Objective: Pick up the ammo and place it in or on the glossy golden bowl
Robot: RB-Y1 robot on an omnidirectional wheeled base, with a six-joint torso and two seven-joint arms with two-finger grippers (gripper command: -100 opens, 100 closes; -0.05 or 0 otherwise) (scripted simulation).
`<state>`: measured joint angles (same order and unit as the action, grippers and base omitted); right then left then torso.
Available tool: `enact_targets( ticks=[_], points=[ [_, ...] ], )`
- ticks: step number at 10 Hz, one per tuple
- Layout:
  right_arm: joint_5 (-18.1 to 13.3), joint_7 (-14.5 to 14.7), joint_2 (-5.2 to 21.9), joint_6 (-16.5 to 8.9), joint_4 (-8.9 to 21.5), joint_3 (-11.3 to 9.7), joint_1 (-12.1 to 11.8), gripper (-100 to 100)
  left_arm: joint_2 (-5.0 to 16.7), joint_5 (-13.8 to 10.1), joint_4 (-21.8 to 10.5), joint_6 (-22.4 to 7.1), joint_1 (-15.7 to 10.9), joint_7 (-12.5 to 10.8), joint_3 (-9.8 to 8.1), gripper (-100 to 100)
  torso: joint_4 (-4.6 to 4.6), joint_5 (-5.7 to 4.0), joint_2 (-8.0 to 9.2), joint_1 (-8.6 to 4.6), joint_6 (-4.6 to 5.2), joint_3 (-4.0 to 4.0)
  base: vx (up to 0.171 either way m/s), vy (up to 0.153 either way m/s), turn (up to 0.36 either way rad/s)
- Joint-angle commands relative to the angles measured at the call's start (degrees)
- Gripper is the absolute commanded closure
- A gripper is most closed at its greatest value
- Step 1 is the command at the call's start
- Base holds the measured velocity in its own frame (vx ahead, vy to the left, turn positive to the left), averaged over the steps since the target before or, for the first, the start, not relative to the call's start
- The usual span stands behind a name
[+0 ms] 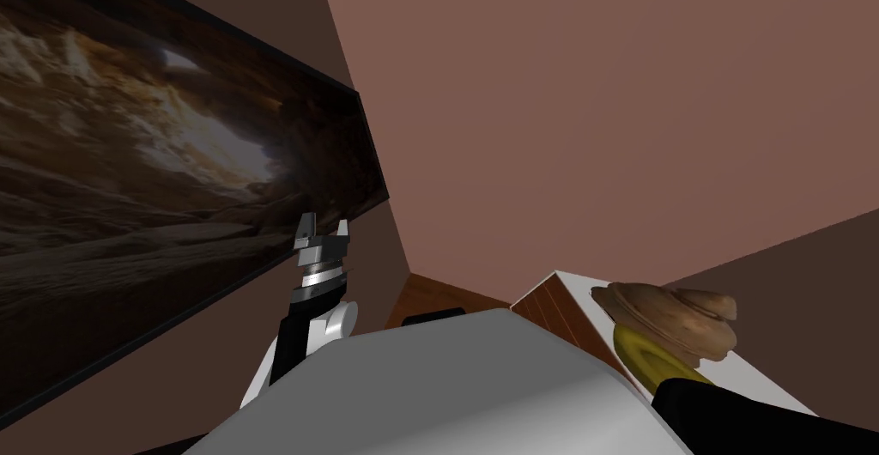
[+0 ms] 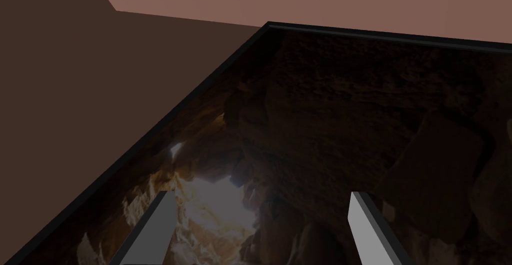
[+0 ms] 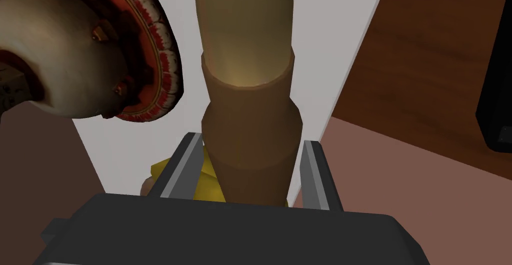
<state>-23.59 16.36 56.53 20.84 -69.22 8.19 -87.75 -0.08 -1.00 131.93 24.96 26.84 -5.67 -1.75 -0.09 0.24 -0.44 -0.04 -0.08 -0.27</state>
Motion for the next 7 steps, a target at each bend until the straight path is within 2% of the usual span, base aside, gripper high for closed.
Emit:
enact_targets(
  ticks=[1, 2, 4, 5, 7],
  points=[
    [-0.75, -2.86, 0.06, 1.15, 2.52, -0.47, 0.71, 100, 0.00, 0.00, 0.00, 0.00, 0.00, 0.00, 0.00, 0, 0.00, 0.00, 0.00, 0.00, 0.00, 0.00, 0.112, -0.019, 0.164],
    [-0.75, -3.44, 0.06, 1.15, 2.52, -0.47, 0.71, 100, 0.00, 0.00, 0.00, 0.00, 0.00, 0.00, 0.00, 0, 0.03, -0.06, -0.15, -0.14, -0.17, -0.05, 0.101, -0.026, 0.060],
    [-1.84, -7.10, 0.12, 2.92, 6.18, -1.22, 1.55, 100, 0.00, 0.00, 0.00, 0.00, 0.00, 0.00, 0.00, 0, 0.07, -0.16, -0.28, -0.38, -0.32, -0.10, 0.145, -0.026, 0.133],
    [-1.84, -7.66, 0.12, 2.92, 6.43, -1.22, 1.55, 100, 0.00, 0.00, 0.00, 0.00, 0.01, 0.00, 0.00, 0, 0.04, -0.18, -0.48, -0.48, -0.38, -0.21, 0.130, -0.044, 0.057],
    [-2.92, -11.40, 0.12, 4.52, 10.21, -2.02, 2.42, 100, 0.00, 0.00, 0.00, 0.00, 0.01, 0.00, -0.01, 0, 0.04, -0.18, -0.38, -0.54, -0.36, -0.17, 0.124, -0.048, 0.106]
  ],
)
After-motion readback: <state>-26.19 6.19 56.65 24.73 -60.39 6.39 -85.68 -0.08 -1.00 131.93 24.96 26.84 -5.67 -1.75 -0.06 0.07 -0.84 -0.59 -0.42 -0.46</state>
